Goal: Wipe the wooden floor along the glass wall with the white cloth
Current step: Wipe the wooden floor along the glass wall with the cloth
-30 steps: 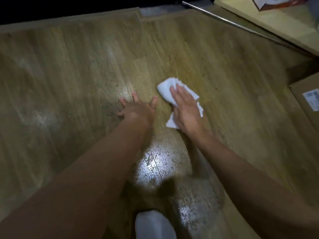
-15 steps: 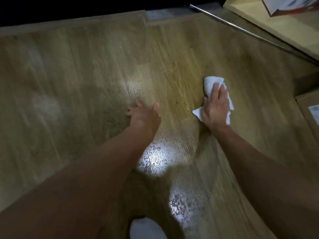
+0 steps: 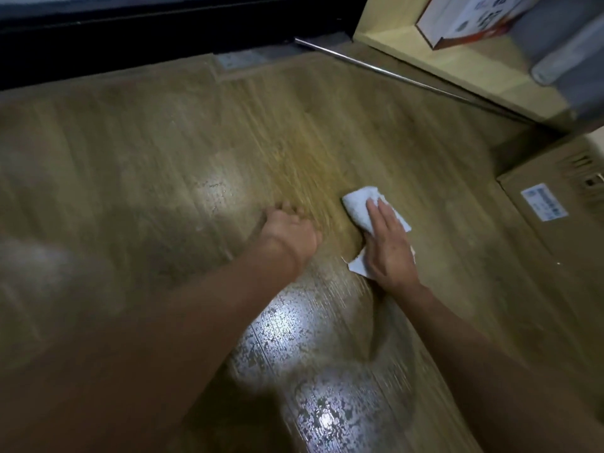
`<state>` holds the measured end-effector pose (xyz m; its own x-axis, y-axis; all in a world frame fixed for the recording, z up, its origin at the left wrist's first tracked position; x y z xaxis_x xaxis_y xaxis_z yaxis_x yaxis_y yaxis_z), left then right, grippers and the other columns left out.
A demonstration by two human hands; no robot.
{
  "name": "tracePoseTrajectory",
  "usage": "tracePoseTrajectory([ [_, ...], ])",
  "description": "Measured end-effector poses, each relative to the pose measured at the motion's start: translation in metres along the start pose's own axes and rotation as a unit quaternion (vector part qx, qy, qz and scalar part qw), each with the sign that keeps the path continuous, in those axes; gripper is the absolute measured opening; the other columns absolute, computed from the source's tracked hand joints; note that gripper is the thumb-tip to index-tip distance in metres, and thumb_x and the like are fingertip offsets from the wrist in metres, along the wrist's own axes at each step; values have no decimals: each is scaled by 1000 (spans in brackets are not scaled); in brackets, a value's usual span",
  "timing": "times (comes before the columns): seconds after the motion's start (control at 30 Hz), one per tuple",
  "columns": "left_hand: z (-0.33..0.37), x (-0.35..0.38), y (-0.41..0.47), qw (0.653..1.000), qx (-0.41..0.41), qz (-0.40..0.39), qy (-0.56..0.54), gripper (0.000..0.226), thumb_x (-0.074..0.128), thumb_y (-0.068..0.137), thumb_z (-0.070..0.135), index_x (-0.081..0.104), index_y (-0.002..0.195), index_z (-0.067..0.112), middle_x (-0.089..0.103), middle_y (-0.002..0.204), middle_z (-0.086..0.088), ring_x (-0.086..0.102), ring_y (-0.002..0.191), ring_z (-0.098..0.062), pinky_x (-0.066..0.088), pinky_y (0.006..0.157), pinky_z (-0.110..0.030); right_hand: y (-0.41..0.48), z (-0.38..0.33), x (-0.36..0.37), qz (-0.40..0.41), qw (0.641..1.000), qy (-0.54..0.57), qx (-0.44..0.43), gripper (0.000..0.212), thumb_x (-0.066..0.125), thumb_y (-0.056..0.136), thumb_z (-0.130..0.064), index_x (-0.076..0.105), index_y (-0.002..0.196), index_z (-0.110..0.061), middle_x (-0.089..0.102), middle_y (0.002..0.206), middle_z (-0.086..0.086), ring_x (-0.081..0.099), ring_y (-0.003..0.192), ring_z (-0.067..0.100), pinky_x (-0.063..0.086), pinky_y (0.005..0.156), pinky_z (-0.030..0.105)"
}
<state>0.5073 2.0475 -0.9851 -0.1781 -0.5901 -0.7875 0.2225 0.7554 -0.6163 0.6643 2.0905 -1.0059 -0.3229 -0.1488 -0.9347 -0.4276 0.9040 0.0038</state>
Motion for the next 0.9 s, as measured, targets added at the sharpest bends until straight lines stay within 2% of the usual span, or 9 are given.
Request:
tracePoseTrajectory([
  [0.1,2,8,-1,997,21,-11,-71,100,65,83,51,-3,153,25,-9,160,-13,-6,146,-39,11,117,-54,15,24,-7,63,993,-13,101,56,44,92,-8,30,146,-2,29,153,19,23,144,31,22,116,46],
  [0.23,1,8,6,995,6,-25,-100,104,65,83,50,-7,152,24,-20,158,-13,-12,144,-42,11,116,-59,66,29,-5,99,966,-34,238,56,39,98,-23,22,149,-8,20,157,16,17,146,28,14,118,41],
  [0.33,7,1,18,993,0,-51,-109,114,74,77,45,-12,151,29,-28,155,-11,-11,142,-48,19,110,-67,77,26,-3,78,974,-25,213,55,34,101,-27,19,150,-7,16,158,15,12,147,29,13,118,43],
  [0.4,11,-5,30,995,2,-65,-77,122,78,72,45,-16,149,30,-31,154,-12,-8,141,-51,23,108,-68,57,16,0,53,993,-8,108,52,37,102,-22,23,149,-6,18,157,16,13,147,31,13,119,42],
  [0.5,21,-13,46,995,9,-90,-45,127,78,69,51,-15,150,22,-20,155,-24,-1,141,-52,24,112,-61,5,27,-1,9,1000,5,20,49,42,101,-16,29,147,-7,26,155,16,19,146,29,14,120,38],
  [0.6,31,-22,58,997,51,-50,-26,111,76,72,51,8,152,12,0,158,-22,0,144,-47,24,114,-55,-4,66,-17,23,997,14,75,47,44,100,-11,33,145,-6,29,153,17,22,145,32,16,119,40],
  [0.73,35,-22,67,996,68,-17,-53,90,79,72,41,30,144,17,-4,158,-23,0,143,-48,21,111,-63,49,96,-27,42,988,-9,151,49,40,101,-13,27,147,-4,22,155,18,16,146,34,11,119,40],
  [0.83,42,-32,71,995,82,37,-38,77,81,71,36,41,134,16,21,151,-30,13,141,-51,11,110,-68,96,100,-26,34,979,-26,200,52,35,103,-17,16,149,-2,14,157,20,11,147,33,6,119,36],
  [0.9,36,-39,78,986,89,111,-85,72,77,74,40,43,132,15,36,145,-21,20,141,-44,13,113,-64,103,87,-21,44,979,-29,195,52,35,103,-17,18,149,-2,15,157,20,11,147,34,9,117,37],
])
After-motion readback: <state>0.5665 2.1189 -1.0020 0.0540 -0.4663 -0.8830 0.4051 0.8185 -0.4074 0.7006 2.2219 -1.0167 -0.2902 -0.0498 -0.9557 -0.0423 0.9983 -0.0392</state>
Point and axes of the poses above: each hand's wrist, its own y-axis towards the middle knuckle, its own x-axis out of the palm, z = x × y, the point moved 7 cm from there along y, towards the middle knuckle
